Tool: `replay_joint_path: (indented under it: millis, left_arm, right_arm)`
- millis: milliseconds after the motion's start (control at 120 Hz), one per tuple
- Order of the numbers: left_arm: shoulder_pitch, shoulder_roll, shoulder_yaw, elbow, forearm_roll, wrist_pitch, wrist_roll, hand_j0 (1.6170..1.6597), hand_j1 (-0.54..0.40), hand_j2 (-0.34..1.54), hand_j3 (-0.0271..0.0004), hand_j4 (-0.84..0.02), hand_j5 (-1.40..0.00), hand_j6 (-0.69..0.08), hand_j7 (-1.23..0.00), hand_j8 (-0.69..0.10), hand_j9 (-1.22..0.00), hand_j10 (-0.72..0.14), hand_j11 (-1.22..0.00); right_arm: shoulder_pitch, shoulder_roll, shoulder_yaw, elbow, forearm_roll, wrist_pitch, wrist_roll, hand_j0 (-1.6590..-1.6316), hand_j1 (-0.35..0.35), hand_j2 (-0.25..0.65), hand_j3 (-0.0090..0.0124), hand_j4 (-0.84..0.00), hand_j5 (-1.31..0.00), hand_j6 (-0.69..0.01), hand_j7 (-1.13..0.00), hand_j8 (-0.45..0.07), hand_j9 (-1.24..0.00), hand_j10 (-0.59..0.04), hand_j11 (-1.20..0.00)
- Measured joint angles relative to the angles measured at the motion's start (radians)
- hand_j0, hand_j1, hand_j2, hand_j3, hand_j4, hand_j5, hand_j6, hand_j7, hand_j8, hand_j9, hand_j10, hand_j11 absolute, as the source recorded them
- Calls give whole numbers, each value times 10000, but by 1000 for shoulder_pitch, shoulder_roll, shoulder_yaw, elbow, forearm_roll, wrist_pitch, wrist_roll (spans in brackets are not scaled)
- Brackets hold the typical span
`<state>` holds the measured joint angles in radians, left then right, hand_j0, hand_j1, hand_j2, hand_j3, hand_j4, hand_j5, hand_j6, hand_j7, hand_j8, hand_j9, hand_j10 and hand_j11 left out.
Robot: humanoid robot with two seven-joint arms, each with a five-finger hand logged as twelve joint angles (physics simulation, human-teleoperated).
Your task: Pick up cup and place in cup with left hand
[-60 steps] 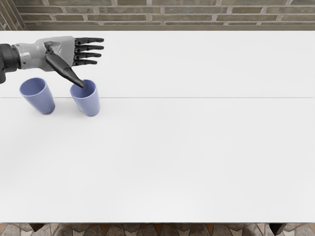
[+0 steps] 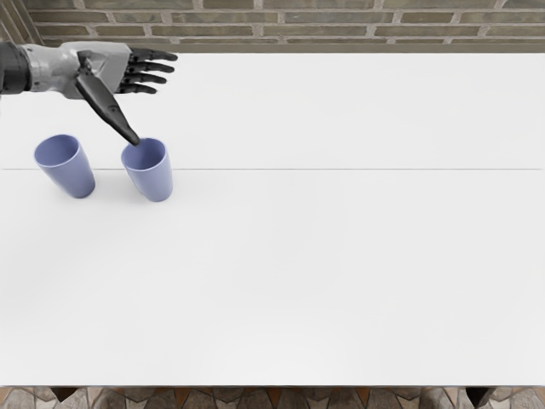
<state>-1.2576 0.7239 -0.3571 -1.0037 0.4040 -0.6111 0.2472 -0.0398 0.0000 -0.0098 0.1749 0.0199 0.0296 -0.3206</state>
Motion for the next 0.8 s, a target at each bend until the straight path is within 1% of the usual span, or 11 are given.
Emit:
replay_joint_path:
  millis: [58,117,217,267,392,458,542,592,633,725,800]
  left_arm:
    - [-3,1,-2,0,44,0,4,16581,3255,47,0,-220,-266,-223,-265,-220,-264,-214,-264]
    - [-20,1,-1,0,73,0,6,16581,3255,48,0,-222,-267,-225,-266,-222,-265,-216,-264]
    - [-23,-2,6,4,118,0,8,16581,3255,48,0,-224,-267,-228,-266,-225,-265,-218,-264]
    - [-47,-5,29,5,134,0,8,16581,3255,48,0,-225,-267,-230,-266,-226,-265,-219,-264]
    - [-61,-2,72,7,163,0,9,16581,3255,46,0,-230,-268,-236,-266,-232,-265,-223,-264]
    - [-94,-4,112,4,174,0,9,16581,3255,47,0,-230,-268,-235,-266,-231,-265,-223,-264]
    - [-100,-9,159,0,183,0,9,16581,3254,46,0,-231,-268,-237,-267,-234,-265,-224,-264]
    - [-117,-9,188,-1,187,0,9,16581,3253,46,0,-234,-270,-241,-268,-237,-267,-227,-266]
    - [-121,-9,212,-2,189,0,9,16581,3252,46,0,-235,-271,-241,-269,-238,-268,-228,-267]
    - [-131,-4,250,-8,194,0,13,16581,3251,47,0,-239,-273,-246,-271,-241,-270,-231,-269]
    - [-149,-9,274,-21,203,0,16,16581,3252,48,0,-242,-274,-250,-272,-245,-271,-234,-269]
  right_arm:
    - [0,0,0,0,0,0,0,-16581,-3491,0,0,-1,0,-2,0,-1,0,-1,0]
    - [0,0,0,0,0,0,0,-16581,-3491,0,0,-1,0,-2,0,-1,0,-1,0]
    - [0,0,0,0,0,0,0,-16581,-3491,0,0,-1,0,-2,0,-1,0,0,0]
    - [0,0,0,0,0,0,0,-16581,-3491,0,0,-1,0,-2,0,-1,0,0,0]
    - [0,0,0,0,0,0,0,-16581,-3491,0,0,-1,0,-2,0,-2,0,-1,0]
    - [0,0,0,0,0,0,0,-16581,-3491,0,0,-1,0,-2,0,-1,0,-1,0]
    - [0,0,0,0,0,0,0,-16581,-3491,0,0,-1,0,-2,0,-2,0,-1,0]
    - [0,0,0,0,0,0,0,-16581,-3491,0,0,-1,0,-2,0,-1,0,-1,0]
    - [0,0,0,0,0,0,0,-16581,-3491,0,0,-1,0,-2,0,-2,0,-1,0]
    - [0,0,0,0,0,0,0,-16581,-3491,0,0,-1,0,-2,0,-1,0,-1,0]
    - [0,0,0,0,0,0,0,-16581,-3491,0,0,-1,0,-1,0,-1,0,0,0]
